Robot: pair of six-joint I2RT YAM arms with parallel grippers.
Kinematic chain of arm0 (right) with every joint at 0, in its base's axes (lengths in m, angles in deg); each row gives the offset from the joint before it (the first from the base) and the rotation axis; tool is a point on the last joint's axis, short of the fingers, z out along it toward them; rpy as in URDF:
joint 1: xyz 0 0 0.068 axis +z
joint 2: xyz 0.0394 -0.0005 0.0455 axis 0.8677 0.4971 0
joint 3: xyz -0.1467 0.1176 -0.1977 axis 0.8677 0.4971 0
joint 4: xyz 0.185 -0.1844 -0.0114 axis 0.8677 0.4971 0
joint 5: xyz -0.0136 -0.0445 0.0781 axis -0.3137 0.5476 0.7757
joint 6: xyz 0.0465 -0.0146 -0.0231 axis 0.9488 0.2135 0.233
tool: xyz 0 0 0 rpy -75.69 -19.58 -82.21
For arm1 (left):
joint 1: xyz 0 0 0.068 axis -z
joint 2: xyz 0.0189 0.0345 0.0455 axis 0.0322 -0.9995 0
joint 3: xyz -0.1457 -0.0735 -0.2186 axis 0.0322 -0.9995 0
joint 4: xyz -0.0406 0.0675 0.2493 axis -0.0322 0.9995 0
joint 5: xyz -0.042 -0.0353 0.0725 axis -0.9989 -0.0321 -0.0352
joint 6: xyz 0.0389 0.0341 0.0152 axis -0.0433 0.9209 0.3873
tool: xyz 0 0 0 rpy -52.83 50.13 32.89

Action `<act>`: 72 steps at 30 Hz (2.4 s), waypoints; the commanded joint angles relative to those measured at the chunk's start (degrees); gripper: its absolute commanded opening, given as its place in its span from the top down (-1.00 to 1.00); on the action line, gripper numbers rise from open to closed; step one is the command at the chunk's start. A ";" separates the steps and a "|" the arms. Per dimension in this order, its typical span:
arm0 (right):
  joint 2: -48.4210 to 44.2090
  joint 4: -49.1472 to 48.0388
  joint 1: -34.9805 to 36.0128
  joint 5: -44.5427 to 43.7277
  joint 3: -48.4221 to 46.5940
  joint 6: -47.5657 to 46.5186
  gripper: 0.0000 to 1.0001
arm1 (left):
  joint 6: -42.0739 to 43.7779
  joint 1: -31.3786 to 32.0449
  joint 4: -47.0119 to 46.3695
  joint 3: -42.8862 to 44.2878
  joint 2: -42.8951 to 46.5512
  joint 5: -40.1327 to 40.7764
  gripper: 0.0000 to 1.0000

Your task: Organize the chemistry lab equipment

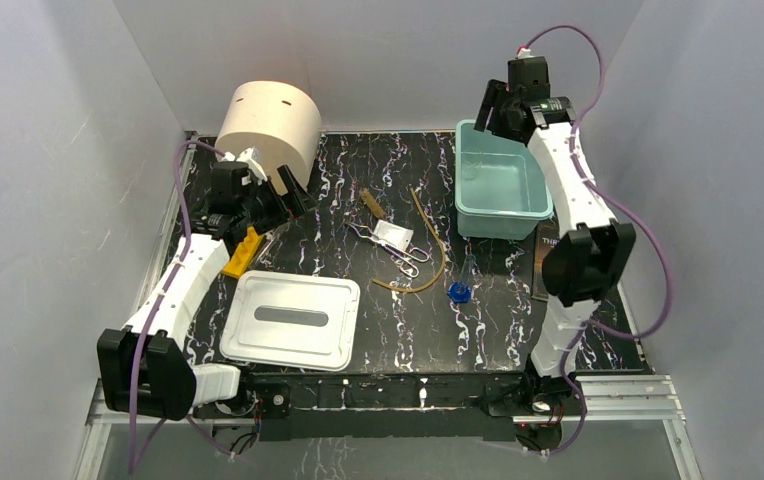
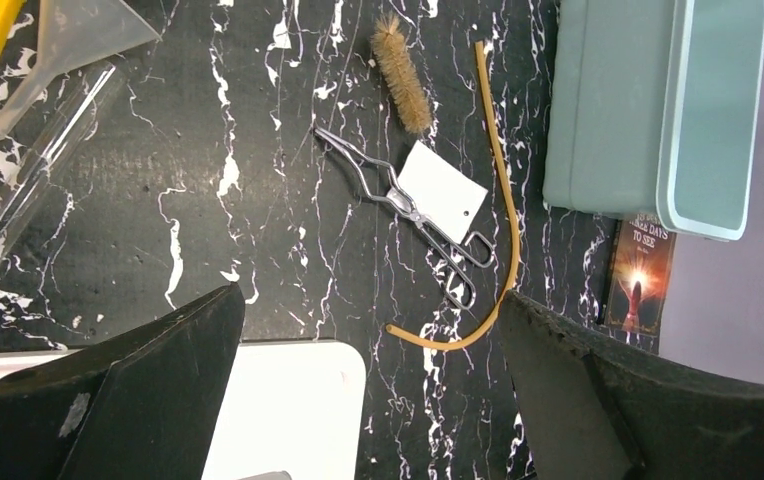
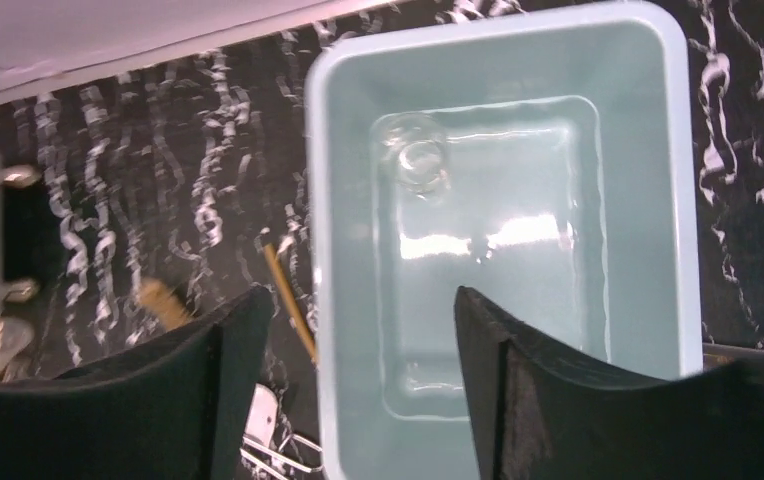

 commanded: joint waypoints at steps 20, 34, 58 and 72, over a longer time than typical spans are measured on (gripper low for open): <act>-10.08 -15.29 29.41 15.07 25.73 -18.58 -0.40 | -1.15 0.18 1.77 5.33 0.74 11.36 -0.97; 11.87 -8.95 31.91 14.32 13.19 -14.59 -0.35 | -3.12 0.47 7.21 7.53 0.42 19.19 -0.97; 24.62 -1.39 33.06 5.43 -3.16 -16.51 0.18 | -3.51 1.27 7.80 6.07 1.41 21.37 -0.97; 26.41 -1.08 33.01 3.52 -4.17 -16.36 0.34 | -4.83 1.27 5.84 4.69 0.30 17.26 -0.97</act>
